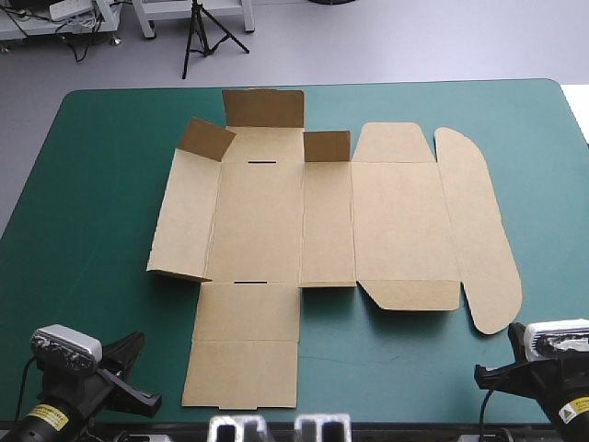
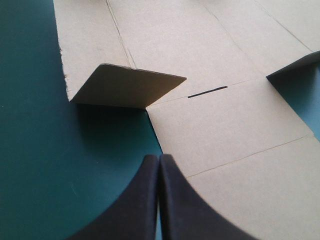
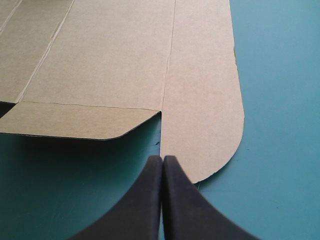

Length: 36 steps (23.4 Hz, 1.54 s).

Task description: Fold the box

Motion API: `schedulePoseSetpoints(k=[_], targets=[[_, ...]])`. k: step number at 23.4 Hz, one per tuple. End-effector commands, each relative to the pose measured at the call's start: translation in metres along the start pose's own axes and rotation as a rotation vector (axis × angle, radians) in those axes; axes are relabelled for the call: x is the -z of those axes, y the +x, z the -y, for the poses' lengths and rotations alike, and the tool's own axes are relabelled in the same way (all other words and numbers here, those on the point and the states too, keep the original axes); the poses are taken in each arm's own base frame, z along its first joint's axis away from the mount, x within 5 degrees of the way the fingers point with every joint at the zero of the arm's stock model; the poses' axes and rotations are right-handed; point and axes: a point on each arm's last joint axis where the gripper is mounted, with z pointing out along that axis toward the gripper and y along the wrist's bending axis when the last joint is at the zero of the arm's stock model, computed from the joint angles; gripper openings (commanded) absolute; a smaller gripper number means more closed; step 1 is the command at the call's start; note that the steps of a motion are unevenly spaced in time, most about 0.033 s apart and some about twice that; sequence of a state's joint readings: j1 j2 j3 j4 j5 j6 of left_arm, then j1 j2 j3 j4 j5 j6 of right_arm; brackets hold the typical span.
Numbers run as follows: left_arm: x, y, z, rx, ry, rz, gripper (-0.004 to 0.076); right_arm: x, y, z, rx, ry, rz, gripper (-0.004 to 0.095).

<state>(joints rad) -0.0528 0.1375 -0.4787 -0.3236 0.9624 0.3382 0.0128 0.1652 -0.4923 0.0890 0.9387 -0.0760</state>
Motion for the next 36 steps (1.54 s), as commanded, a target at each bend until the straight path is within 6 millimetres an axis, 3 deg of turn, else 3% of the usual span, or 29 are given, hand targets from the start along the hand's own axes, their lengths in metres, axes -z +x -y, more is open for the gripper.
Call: schedulePoseSetpoints(k=[1, 21, 25, 28, 31, 36], targets=[[0.003, -0.012, 0.000, 0.020, 0.003, 0.074, -0.0009, 0.004, -0.012, 0.000, 0.000, -0.004, 0.077, -0.0018], [0.003, -0.017, -0.001, 0.029, 0.007, 0.054, -0.0009, 0.004, -0.012, 0.000, 0.003, -0.003, 0.077, -0.0018], [0.011, -0.068, -0.006, 0.035, 0.010, 0.053, -0.0009, 0.004, -0.012, 0.000, 0.009, -0.001, 0.077, -0.0018], [0.005, -0.111, -0.014, 0.037, 0.011, 0.039, -0.0009, 0.004, -0.012, 0.000, 0.009, -0.001, 0.077, -0.0018], [-0.022, -0.142, -0.026, 0.057, 0.013, -0.013, -0.0009, 0.004, -0.012, 0.000, 0.011, -0.001, 0.077, -0.0018], [-0.067, -0.164, -0.043, 0.096, 0.002, -0.072, -0.0009, 0.004, -0.012, 0.000, 0.009, -0.001, 0.075, -0.0018]])
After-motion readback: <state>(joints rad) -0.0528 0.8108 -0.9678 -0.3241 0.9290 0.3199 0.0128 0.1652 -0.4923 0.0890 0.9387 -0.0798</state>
